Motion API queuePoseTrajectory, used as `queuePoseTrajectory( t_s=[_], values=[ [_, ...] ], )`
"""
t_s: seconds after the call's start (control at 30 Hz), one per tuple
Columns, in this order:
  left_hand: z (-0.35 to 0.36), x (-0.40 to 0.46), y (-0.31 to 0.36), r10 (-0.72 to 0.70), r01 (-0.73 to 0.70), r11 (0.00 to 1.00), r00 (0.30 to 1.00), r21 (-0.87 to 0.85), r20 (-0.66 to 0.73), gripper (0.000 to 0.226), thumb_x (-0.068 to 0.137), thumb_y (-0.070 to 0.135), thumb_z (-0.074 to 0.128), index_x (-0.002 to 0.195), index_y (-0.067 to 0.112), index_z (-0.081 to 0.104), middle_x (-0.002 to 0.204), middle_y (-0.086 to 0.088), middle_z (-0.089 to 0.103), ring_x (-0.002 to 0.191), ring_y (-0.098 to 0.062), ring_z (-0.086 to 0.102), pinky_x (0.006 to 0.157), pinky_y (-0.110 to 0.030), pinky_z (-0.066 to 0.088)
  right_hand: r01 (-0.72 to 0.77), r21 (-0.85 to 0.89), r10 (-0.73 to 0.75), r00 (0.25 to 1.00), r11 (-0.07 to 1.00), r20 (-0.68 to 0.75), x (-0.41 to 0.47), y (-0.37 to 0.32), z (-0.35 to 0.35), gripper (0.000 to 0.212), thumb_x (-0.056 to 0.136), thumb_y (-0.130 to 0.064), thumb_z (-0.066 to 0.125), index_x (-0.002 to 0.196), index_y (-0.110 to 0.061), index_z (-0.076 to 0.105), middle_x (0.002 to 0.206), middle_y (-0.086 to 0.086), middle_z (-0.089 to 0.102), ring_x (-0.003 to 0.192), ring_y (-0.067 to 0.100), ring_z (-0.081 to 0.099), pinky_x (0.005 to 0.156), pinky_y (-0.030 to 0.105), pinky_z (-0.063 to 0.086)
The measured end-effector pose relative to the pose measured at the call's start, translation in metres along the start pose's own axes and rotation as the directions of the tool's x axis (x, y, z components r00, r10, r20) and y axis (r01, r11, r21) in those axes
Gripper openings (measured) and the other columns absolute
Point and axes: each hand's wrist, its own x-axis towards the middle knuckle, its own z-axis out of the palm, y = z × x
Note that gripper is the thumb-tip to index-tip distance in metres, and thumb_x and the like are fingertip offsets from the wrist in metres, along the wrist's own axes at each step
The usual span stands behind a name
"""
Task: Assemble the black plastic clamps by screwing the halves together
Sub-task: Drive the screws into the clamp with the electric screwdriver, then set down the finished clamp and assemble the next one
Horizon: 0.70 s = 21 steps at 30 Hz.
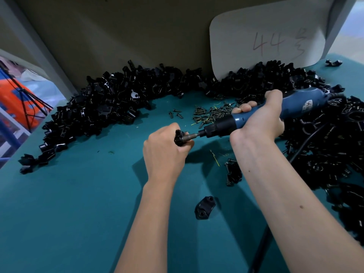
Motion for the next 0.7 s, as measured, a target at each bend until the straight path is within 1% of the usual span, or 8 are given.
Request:
queuePoseTrajectory(
  t_s=[0.2, 0.27, 0.3, 0.37, 0.47, 0.53, 0.6, 0.7],
  values=[
    [0.001, 0.001, -0.002, 0.024, -0.021, 0.997, 0.999, -0.081, 0.041, 0.038, 0.071, 0.026, 0.08, 0.063, 0.018, 0.043, 0.054, 0.004, 0.045, 0.054, -0.021, 0.039, 0.049, -0.035, 0.028, -0.06, 0.022, 0.059, 0.996, 0.998, 0.06, 0.003, -0.003, -0.002, 0.029, 0.088, -0.02, 0.072, 0.105, -0.011, 0.05, 0.061, 0.001, 0.05, 0.045, 0.015, 0.045, 0.048, 0.027, 0.042],
    [0.002, 0.001, -0.001, -0.036, 0.051, 0.969, 0.997, -0.242, 0.069, 0.036, 0.073, 0.024, 0.076, 0.062, 0.014, 0.044, 0.053, 0.0, 0.044, 0.054, -0.026, 0.037, 0.049, -0.038, 0.03, -0.134, 0.04, 0.129, 0.984, 0.99, 0.123, 0.005, -0.007, -0.002, 0.036, 0.088, -0.032, 0.077, 0.102, -0.012, 0.05, 0.063, -0.001, 0.05, 0.047, 0.013, 0.045, 0.047, 0.026, 0.043],
    [0.001, 0.003, -0.001, -0.108, 0.133, 0.92, 0.99, -0.368, 0.086, 0.037, 0.076, 0.023, 0.075, 0.062, 0.014, 0.041, 0.052, -0.002, 0.042, 0.053, -0.026, 0.035, 0.049, -0.037, 0.03, -0.181, 0.058, 0.17, 0.972, 0.982, 0.162, 0.006, -0.011, -0.002, 0.039, 0.088, -0.037, 0.078, 0.097, -0.012, 0.05, 0.063, -0.002, 0.05, 0.048, 0.012, 0.045, 0.046, 0.025, 0.043],
    [-0.004, 0.009, -0.002, -0.29, 0.314, 0.725, 0.946, -0.613, 0.143, 0.04, 0.084, 0.024, 0.07, 0.063, 0.022, 0.036, 0.056, 0.002, 0.034, 0.051, -0.018, 0.028, 0.047, -0.03, 0.024, -0.248, 0.063, 0.227, 0.944, 0.967, 0.239, 0.009, -0.017, -0.001, 0.044, 0.087, -0.046, 0.079, 0.087, -0.014, 0.049, 0.062, -0.004, 0.049, 0.048, 0.009, 0.045, 0.046, 0.023, 0.043],
    [-0.014, 0.015, -0.013, -0.458, 0.494, 0.445, 0.842, -0.746, 0.284, 0.037, 0.097, 0.022, 0.066, 0.073, 0.024, 0.037, 0.058, 0.004, 0.03, 0.048, -0.013, 0.022, 0.042, -0.024, 0.019, -0.18, -0.149, 0.214, 0.943, 0.972, 0.255, 0.009, -0.016, -0.001, 0.048, 0.086, -0.048, 0.081, 0.104, -0.014, 0.053, 0.065, -0.003, 0.052, 0.049, 0.009, 0.048, 0.047, 0.025, 0.046],
    [-0.018, 0.016, -0.018, -0.467, 0.578, 0.223, 0.77, -0.785, 0.434, 0.032, 0.102, 0.031, 0.06, 0.081, 0.02, 0.039, 0.058, 0.004, 0.031, 0.045, -0.01, 0.022, 0.037, -0.023, 0.018, -0.088, -0.418, 0.208, 0.945, 0.904, 0.253, 0.008, -0.008, -0.003, 0.048, 0.089, -0.04, 0.08, 0.116, -0.01, 0.055, 0.067, 0.0, 0.055, 0.05, 0.012, 0.053, 0.051, 0.028, 0.051],
    [-0.021, 0.016, -0.018, -0.405, 0.631, 0.01, 0.712, -0.776, 0.574, 0.039, 0.104, 0.046, 0.048, 0.078, 0.018, 0.04, 0.059, 0.003, 0.035, 0.045, -0.008, 0.024, 0.036, -0.02, 0.021, -0.038, -0.649, 0.269, 0.927, 0.76, 0.261, 0.004, 0.003, -0.006, 0.039, 0.093, -0.024, 0.075, 0.12, -0.006, 0.054, 0.08, 0.006, 0.061, 0.056, 0.017, 0.059, 0.057, 0.034, 0.059],
    [-0.023, 0.017, -0.018, -0.362, 0.653, -0.085, 0.683, -0.753, 0.634, 0.043, 0.105, 0.05, 0.039, 0.076, 0.018, 0.039, 0.062, 0.001, 0.038, 0.048, -0.009, 0.026, 0.036, -0.019, 0.023, 0.044, -0.816, 0.307, 0.914, 0.577, 0.267, 0.004, 0.022, -0.018, 0.023, 0.096, -0.01, 0.067, 0.111, -0.012, 0.05, 0.112, 0.016, 0.062, 0.079, 0.027, 0.069, 0.078, 0.046, 0.065]
  ],
)
